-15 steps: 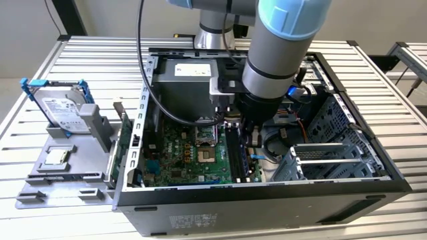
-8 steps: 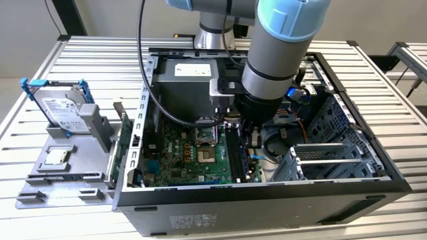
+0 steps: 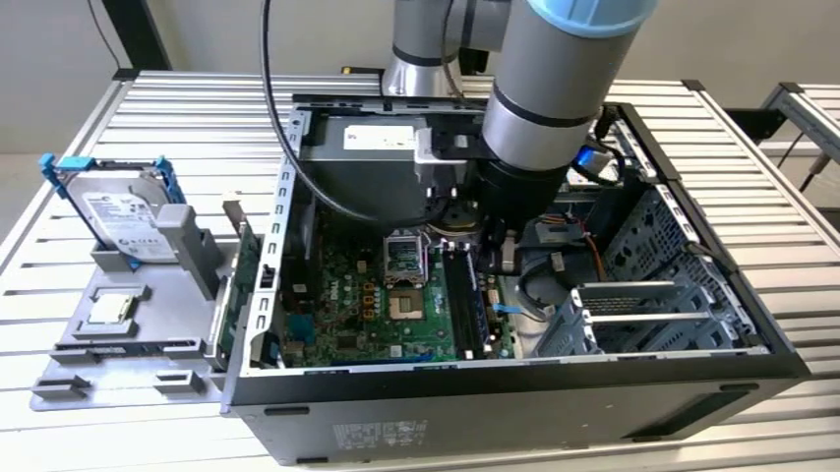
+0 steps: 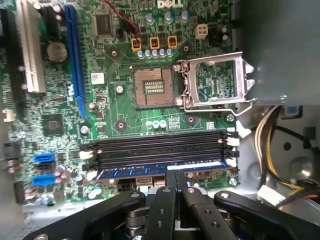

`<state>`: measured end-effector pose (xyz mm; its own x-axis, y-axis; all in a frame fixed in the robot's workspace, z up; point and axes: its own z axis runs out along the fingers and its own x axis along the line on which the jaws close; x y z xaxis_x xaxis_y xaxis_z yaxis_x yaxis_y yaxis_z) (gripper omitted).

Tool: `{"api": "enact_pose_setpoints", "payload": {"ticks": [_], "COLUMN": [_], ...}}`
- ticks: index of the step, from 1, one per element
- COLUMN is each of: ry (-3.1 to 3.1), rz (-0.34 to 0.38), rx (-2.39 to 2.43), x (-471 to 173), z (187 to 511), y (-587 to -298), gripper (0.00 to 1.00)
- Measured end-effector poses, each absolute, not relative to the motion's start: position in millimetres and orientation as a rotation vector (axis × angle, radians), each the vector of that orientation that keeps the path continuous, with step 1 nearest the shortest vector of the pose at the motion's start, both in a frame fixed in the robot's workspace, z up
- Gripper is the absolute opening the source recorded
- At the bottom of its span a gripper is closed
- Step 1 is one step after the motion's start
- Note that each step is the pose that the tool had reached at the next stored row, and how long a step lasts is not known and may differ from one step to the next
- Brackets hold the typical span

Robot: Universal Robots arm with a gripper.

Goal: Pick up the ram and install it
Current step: 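Press down the ram until it locks into place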

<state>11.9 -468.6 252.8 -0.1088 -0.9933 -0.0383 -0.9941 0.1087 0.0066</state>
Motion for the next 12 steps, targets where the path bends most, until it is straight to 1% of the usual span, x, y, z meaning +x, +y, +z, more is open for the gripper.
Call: {"api": "enact_pose_setpoints", "payload": {"ticks": [9, 12], "ry": [2.321, 2.321], "rz": [0.048, 0.048], "rx": [-2.081, -2.081], "x": [12, 12], "z": [293, 293], "y": [-469, -469], "gripper": [0.00, 0.00]}}
